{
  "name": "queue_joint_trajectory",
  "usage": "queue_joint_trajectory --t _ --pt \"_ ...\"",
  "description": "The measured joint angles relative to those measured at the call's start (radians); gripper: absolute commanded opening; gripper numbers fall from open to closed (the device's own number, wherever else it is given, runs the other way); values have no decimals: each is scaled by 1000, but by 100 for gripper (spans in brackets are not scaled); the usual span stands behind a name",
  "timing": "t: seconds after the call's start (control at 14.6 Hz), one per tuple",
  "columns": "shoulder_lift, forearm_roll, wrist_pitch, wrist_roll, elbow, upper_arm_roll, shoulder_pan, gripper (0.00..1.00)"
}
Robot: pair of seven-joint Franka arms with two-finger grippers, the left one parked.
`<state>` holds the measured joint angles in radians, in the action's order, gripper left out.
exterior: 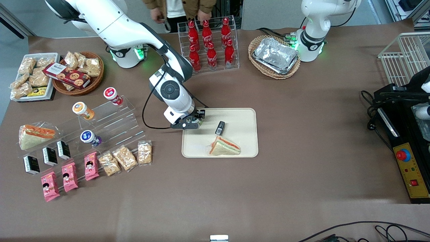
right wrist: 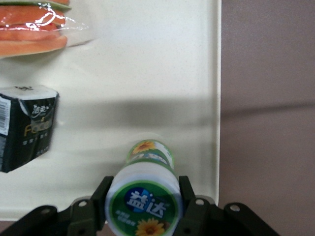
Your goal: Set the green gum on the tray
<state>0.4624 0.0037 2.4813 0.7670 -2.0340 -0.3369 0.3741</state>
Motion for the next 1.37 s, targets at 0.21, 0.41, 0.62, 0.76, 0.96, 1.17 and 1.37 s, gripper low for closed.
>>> queue_joint_trajectory --t 0.21,0.41,0.62,0.76,0.96,1.17,1.37 --pt "0 0 1 2 4 1 0 100" --pt "-8 -2 0 2 19 5 -15 100" --pt "-66 -10 -79 -23 40 6 -69 100" --pt "-137 -11 -167 -57 51 6 -115 100" --pt "-270 -11 -319 -77 73 6 -183 100" --pt "-373 -11 -542 -85 142 7 -217 100" --pt "-443 -10 -704 -140 207 44 -227 100"
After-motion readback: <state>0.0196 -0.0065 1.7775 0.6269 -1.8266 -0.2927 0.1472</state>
